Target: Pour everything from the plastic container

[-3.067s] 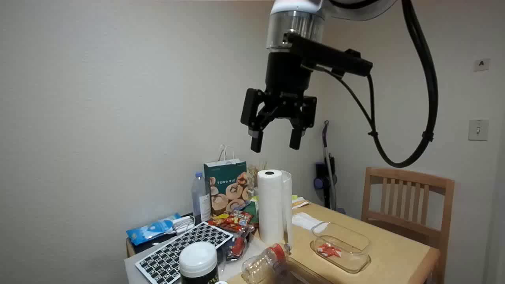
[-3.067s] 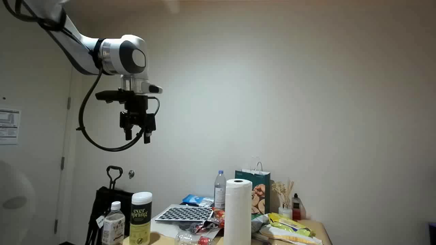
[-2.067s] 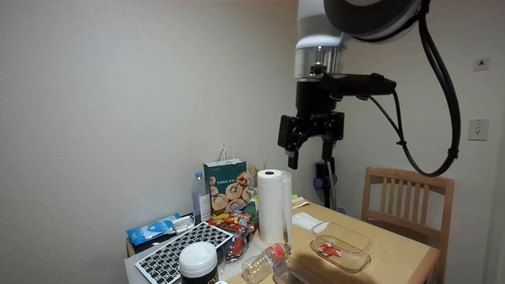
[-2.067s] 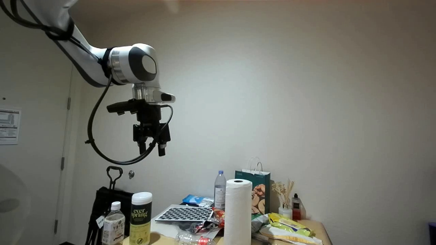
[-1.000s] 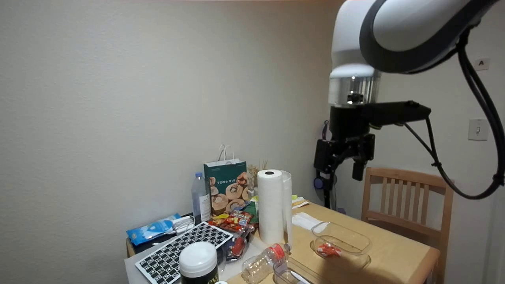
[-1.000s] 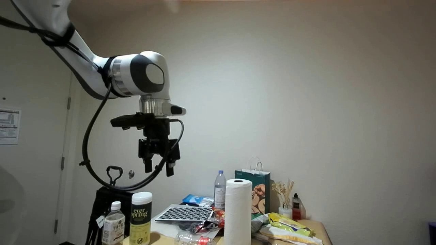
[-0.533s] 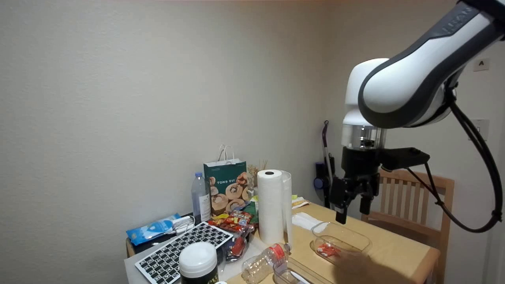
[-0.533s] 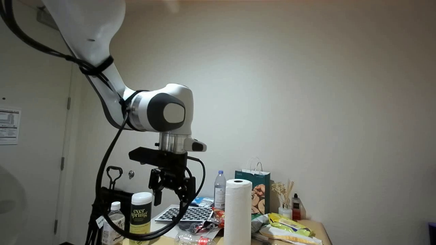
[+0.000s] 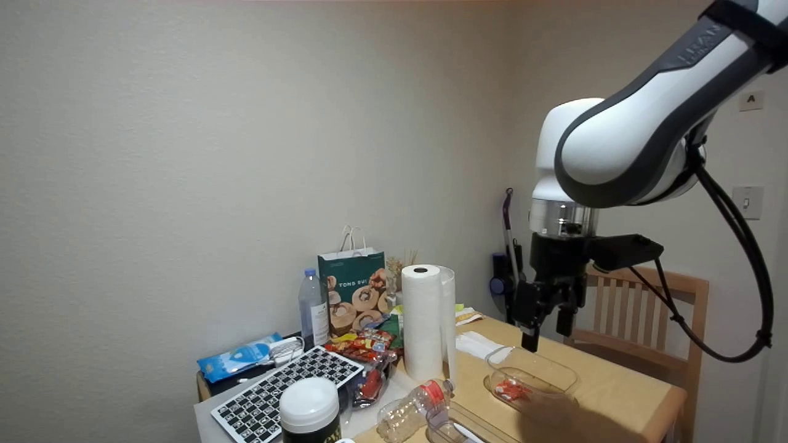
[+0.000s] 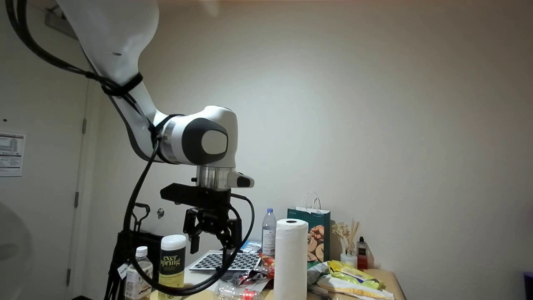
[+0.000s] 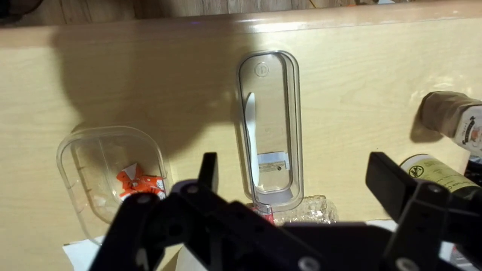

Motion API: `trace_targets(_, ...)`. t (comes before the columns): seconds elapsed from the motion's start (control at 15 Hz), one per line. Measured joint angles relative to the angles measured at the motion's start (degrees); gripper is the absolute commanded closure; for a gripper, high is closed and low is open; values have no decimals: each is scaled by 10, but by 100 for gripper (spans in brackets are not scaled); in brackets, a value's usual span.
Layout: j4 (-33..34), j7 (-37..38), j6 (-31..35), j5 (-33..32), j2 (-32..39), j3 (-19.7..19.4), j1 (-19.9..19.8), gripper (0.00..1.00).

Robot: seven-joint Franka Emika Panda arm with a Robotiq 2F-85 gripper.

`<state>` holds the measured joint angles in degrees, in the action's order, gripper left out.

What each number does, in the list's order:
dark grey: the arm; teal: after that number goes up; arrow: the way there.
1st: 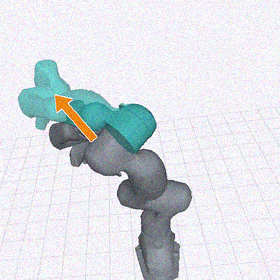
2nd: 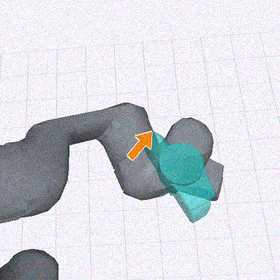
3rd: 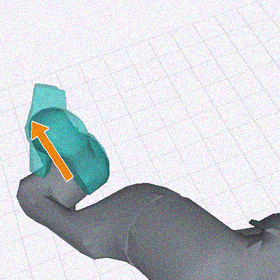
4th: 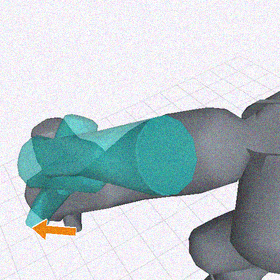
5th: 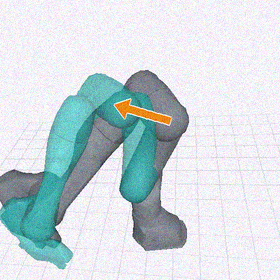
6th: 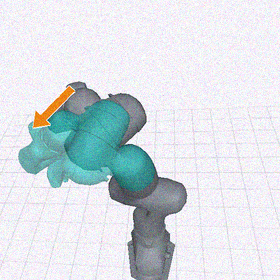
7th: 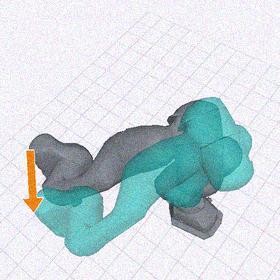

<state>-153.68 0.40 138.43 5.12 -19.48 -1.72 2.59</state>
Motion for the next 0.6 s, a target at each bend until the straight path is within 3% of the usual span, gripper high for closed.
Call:
trace_targets(0.4,-18,-184,83,3,70,-74,-1,0)
trace_targets(0.6,-6,-203,107,3,131,-86,-11,0)
